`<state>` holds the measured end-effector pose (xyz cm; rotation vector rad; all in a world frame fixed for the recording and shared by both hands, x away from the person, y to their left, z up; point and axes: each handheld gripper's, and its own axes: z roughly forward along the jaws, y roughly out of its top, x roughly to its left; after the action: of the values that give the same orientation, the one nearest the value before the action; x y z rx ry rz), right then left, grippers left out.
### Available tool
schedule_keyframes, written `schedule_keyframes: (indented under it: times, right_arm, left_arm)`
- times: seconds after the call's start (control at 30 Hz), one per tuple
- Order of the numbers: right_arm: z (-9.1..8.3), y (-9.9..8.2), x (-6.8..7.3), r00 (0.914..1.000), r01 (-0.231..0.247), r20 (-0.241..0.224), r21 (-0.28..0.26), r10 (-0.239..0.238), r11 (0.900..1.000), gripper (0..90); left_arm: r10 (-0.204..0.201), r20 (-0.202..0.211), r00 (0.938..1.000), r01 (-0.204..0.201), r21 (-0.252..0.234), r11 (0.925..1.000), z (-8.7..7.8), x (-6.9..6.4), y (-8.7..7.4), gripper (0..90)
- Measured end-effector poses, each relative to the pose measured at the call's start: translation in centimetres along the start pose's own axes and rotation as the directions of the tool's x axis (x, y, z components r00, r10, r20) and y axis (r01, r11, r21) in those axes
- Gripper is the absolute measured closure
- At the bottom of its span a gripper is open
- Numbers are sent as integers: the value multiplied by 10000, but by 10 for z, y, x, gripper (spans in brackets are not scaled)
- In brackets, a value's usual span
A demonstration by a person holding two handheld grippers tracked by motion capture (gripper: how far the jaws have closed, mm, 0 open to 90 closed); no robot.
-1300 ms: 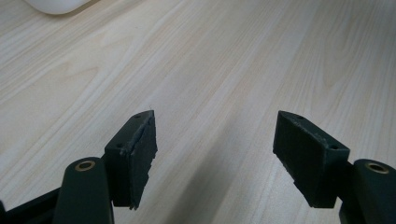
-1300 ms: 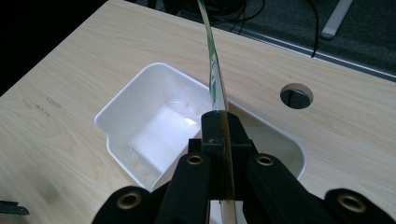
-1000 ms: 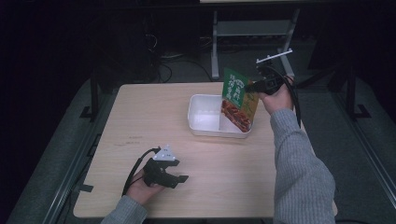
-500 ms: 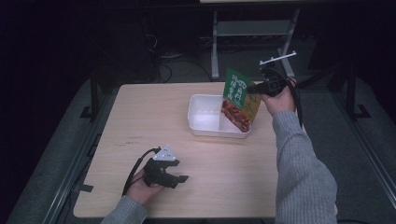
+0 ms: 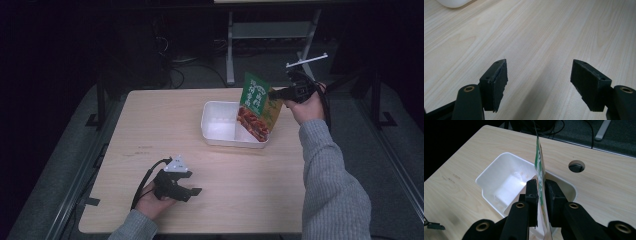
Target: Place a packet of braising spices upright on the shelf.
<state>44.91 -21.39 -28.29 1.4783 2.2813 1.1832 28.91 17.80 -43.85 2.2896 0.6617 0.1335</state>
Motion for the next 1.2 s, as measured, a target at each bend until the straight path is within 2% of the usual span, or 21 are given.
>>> schedule_keyframes:
  times: [0.5,1.2]
  right_arm:
    - [-17,-8,-3,10000,40,-71,-50,-40,10000,741]
    - [-35,-38,-15,9987,-178,-484,-110,173,9998,648]
  left_arm:
    - [-48,4,10000,48,-46,10000,-1,0,0,292]
    - [-36,-15,10000,36,-3,10000,0,0,0,291]
